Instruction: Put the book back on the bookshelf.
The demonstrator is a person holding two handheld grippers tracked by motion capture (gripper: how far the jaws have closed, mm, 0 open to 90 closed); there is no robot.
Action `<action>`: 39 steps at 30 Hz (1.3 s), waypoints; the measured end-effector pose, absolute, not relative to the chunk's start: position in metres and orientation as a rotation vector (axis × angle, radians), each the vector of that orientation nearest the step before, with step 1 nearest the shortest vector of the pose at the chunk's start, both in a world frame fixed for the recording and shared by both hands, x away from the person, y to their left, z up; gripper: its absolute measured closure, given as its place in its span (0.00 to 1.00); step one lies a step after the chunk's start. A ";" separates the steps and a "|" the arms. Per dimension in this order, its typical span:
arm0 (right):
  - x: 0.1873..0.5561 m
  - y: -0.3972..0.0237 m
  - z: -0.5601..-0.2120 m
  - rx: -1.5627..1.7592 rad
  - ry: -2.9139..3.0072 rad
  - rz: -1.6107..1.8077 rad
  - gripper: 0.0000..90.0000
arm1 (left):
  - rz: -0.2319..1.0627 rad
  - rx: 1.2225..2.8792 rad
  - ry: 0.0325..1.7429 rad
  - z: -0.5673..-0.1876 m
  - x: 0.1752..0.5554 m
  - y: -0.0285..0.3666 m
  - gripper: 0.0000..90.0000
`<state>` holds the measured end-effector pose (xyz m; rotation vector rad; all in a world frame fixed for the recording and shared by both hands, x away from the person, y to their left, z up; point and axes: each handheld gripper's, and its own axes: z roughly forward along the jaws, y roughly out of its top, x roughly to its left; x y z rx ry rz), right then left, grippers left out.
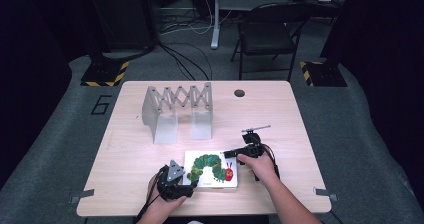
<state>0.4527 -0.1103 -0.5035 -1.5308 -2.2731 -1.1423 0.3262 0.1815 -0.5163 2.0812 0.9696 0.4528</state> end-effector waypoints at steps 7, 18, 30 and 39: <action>0.447 -0.111 -0.495 -1.534 -2.271 -1.166 0.61 | 0.464 2.062 0.995 -0.517 0.325 0.181 0.24; 0.439 -0.112 -0.483 -1.495 -2.322 -1.209 0.63 | 0.427 2.051 1.014 -0.518 0.326 0.184 0.24; 0.433 -0.112 -0.473 -1.486 -2.339 -1.222 0.65 | 0.372 2.054 0.997 -0.518 0.329 0.187 0.24; 0.428 -0.113 -0.469 -1.477 -2.351 -1.243 0.66 | 0.352 2.060 0.988 -0.519 0.331 0.188 0.23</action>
